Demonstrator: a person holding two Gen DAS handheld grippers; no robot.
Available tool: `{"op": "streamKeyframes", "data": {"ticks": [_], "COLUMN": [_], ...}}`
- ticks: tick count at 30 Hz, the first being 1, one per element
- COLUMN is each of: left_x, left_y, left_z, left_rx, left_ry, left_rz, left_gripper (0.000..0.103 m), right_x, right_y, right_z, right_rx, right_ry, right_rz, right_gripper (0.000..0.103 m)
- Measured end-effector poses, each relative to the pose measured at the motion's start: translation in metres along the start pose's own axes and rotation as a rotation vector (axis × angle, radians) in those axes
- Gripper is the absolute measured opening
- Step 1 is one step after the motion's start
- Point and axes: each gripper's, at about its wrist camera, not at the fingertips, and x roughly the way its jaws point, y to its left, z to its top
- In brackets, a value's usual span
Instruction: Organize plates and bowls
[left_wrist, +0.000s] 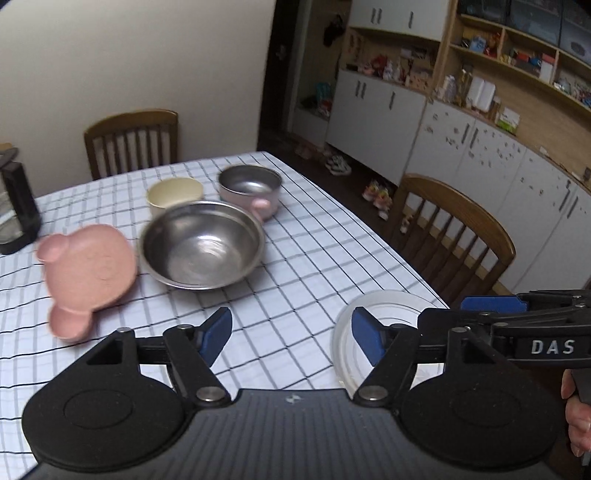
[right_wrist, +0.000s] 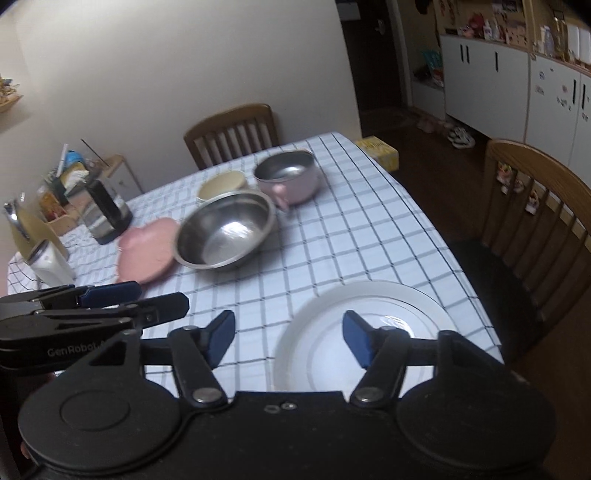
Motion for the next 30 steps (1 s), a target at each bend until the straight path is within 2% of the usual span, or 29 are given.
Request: {"op": "streamKeyframes", "data": {"ticks": [2,6,8,9,14,20,26,30], "left_x": [-0.009,-0.024,-0.031,-0.033,-0.039,-0.033,-0.008,0.009], "left_y": [0.009,0.023,0.030,0.034,0.053,0.071,0.091,0.107], "left_z": [-0.001,-0.002,-0.002,-0.001,0.004,0.015,0.033,0.046], "left_rx": [-0.010,-0.021,-0.030,-0.038,-0.087,-0.095,-0.109,-0.165], "left_ry": [-0.019,-0.056,-0.073,-0.079,-0.087,-0.109,-0.100,-0.088], "left_rz": [0.006,0.024,0.037,0.044,0.057,0.112,0.155,0.169], "left_gripper": [0.077,0.077,0.078,0.078,0.079,0.081,0.081,0.081], "right_x": [-0.003,-0.009,-0.010,-0.010,-0.008,0.006,0.034,0.058], "right_y": [0.010,0.032,0.041,0.046,0.067,0.079,0.073,0.063], "right_z": [0.002,0.005,0.007,0.007,0.013,0.024,0.044,0.059], "right_rx": [-0.010,-0.039,-0.055,-0.064,-0.120,-0.152,-0.126,-0.105], "right_ry": [-0.017,-0.065,-0.085,-0.100,-0.138,-0.142,-0.139,-0.119], "right_rz": [0.017,0.034,0.037,0.037,0.034,0.023,0.027,0.023], "right_gripper": [0.076,0.086,0.100,0.102,0.103,0.103,0.103,0.103]}}
